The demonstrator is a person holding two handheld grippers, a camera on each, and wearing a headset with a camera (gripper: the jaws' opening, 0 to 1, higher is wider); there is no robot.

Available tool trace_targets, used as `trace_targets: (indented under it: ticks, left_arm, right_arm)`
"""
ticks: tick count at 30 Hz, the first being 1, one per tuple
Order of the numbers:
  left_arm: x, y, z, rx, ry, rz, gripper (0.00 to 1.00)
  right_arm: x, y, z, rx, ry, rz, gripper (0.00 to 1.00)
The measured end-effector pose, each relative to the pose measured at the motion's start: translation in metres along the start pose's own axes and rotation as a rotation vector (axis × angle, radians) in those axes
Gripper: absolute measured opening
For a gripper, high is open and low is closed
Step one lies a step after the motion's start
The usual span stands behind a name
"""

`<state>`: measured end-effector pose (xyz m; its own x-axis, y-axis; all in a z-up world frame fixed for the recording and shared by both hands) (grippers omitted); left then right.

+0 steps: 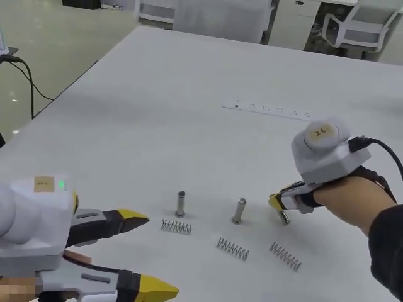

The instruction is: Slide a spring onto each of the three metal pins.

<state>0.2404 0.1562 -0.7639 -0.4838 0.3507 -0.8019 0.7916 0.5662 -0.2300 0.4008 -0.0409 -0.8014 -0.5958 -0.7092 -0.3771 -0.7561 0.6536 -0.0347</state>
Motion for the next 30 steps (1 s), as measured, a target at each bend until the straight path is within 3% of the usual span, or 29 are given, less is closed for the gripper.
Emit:
trace_targets:
  ticks: [14, 30]
  left_arm:
    - [0.000, -0.003, 0.000, 0.004, 0.007, 0.020, 0.68]
    - [0.001, -0.003, 0.000, 0.004, 0.017, 0.030, 0.67]
  right_arm:
    - [0.012, 0.006, -0.016, 0.027, -0.027, -0.001, 0.05]
    - [0.016, 0.012, -0.018, 0.016, -0.042, 0.004, 0.05]
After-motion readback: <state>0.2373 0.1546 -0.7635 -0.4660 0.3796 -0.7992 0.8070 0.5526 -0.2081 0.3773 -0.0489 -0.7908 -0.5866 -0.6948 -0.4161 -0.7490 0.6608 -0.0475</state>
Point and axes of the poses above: the centre of the closed fingertips' face, and the gripper's own axes: z roughly forward along the fingers, y roughly to its left, x roughly out of its underside, the point moved 4 cm from there along -z, roughly backward along the fingers, and after that the axes turned 11 degrees about y, right-handed, at the moved point
